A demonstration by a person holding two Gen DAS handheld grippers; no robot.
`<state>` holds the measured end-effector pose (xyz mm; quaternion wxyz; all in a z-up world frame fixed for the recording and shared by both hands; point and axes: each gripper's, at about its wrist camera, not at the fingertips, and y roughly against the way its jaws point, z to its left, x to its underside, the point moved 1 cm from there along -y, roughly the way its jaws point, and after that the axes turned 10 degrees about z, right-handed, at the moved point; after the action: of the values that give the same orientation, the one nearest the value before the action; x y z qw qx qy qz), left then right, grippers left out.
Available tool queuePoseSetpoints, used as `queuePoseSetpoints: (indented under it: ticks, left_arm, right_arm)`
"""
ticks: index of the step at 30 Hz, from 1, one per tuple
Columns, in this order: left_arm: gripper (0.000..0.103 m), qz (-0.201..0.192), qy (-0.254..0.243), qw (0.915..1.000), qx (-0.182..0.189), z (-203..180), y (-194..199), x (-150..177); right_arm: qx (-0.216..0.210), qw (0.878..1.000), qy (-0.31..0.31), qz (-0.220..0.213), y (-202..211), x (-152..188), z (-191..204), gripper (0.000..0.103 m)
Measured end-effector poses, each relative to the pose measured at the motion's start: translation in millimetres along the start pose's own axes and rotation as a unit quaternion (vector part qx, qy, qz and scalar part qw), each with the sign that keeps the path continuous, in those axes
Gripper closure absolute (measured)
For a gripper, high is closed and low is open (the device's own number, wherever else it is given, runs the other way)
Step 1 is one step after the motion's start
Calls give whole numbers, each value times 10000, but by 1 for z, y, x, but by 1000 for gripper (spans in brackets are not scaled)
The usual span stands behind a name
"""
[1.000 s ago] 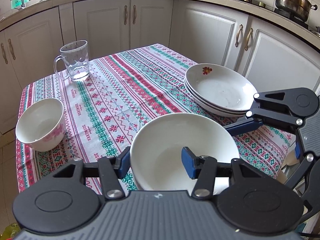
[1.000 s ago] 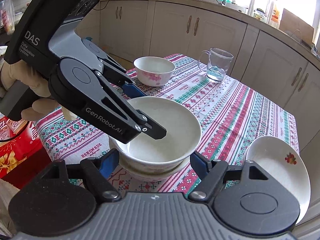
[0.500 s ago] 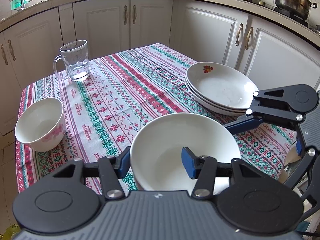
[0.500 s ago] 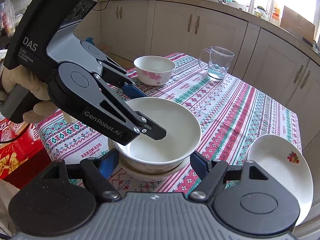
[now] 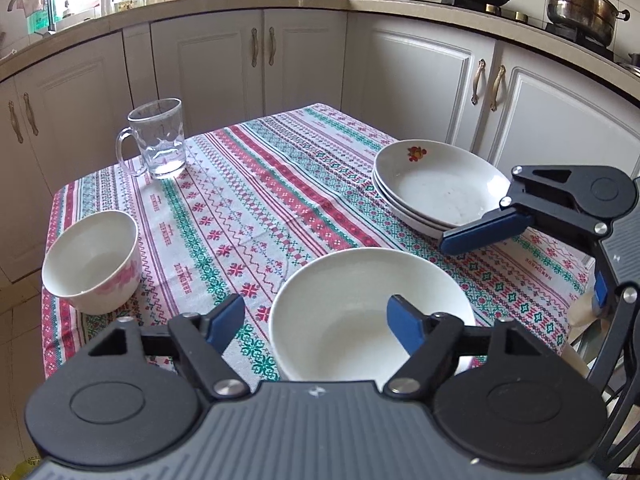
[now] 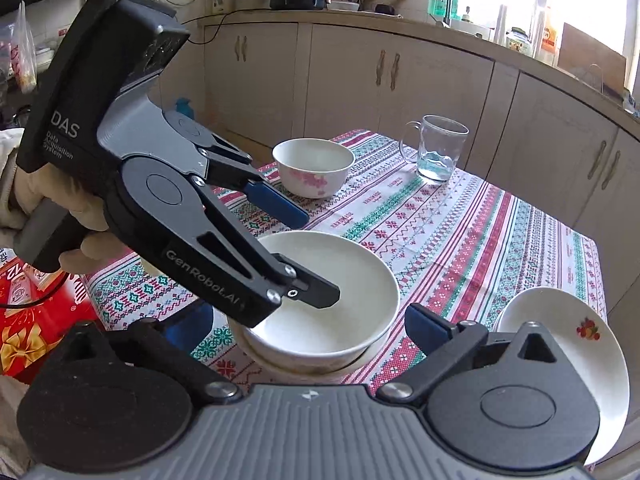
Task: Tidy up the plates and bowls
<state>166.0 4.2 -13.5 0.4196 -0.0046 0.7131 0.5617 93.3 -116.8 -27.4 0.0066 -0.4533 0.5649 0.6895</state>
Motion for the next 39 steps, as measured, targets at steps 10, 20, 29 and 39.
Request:
queuePoseSetpoints:
  ticks: [10, 20, 29, 39]
  left_arm:
    - [18, -77, 100, 9999, -98, 5, 12, 7]
    - [12, -228, 214, 9991, -290, 6, 32, 22]
    - [8, -421, 308, 9971, -548, 9, 46, 44]
    - [8, -447, 547, 9965, -450, 20, 47, 62]
  right_arm:
    - [142, 9998, -102, 3, 3, 1, 1, 0]
    - [271, 9996, -102, 18, 9, 7, 4, 0]
    - [390, 9992, -91, -3, 19, 5, -4, 0]
    - [542, 9978, -350, 142, 9, 0, -22, 0]
